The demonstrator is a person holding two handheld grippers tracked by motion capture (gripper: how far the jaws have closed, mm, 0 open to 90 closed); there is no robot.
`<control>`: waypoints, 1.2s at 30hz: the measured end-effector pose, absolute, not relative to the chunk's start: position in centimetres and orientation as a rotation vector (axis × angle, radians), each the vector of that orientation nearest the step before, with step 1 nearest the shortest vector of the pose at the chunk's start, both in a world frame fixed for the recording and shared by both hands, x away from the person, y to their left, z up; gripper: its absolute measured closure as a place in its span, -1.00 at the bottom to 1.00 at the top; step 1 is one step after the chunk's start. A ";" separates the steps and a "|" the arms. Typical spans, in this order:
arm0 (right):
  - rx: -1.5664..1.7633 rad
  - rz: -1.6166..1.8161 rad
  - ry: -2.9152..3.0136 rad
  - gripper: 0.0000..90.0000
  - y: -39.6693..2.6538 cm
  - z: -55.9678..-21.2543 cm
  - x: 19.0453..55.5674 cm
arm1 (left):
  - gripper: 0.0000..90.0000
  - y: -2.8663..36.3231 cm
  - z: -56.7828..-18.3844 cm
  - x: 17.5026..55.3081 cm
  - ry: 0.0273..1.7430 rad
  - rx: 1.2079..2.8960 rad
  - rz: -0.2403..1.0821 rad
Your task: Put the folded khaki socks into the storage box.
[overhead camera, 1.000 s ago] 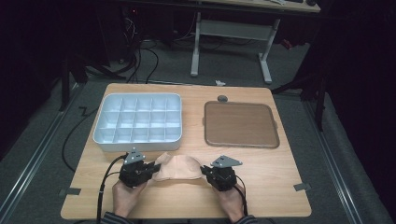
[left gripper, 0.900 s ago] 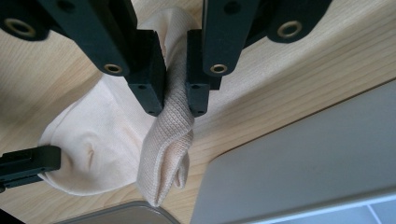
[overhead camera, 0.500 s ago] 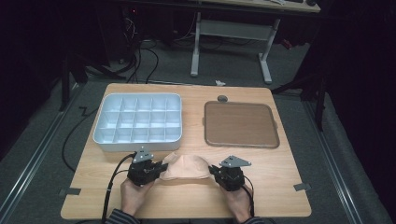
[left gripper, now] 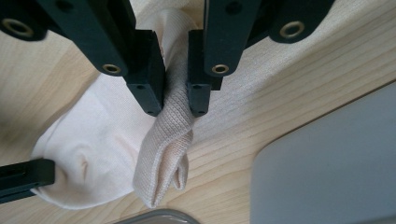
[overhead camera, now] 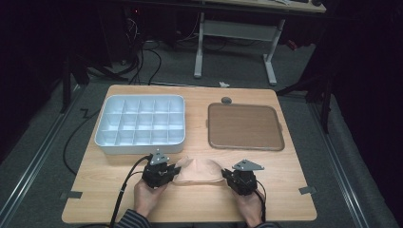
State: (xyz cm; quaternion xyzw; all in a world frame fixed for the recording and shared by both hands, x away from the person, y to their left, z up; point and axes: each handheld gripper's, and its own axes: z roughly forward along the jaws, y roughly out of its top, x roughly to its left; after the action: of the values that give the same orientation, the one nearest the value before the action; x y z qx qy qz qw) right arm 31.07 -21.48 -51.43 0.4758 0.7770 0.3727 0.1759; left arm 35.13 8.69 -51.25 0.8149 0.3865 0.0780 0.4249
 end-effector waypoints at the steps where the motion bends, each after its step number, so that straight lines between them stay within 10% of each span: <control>1: 1.348 1.055 2.201 0.92 -21.5 -51.4 31.1 | 0.73 8.6 -51.3 35.2 0.970 2.041 0.197; 26: 1.406 0.992 2.164 0.38 -21.5 -52.6 31.8 | 0.09 8.7 -52.6 36.0 1.066 2.091 0.312; 36: 1.347 1.093 2.093 0.44 -21.2 -50.6 30.8 | 0.02 10.3 -51.3 36.8 1.096 2.013 0.274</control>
State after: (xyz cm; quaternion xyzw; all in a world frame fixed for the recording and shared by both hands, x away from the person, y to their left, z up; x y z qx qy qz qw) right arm 30.76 -21.19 -50.62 0.4845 0.7527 0.3933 0.2100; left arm 36.79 10.31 -51.26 0.7975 0.4342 0.1085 0.4046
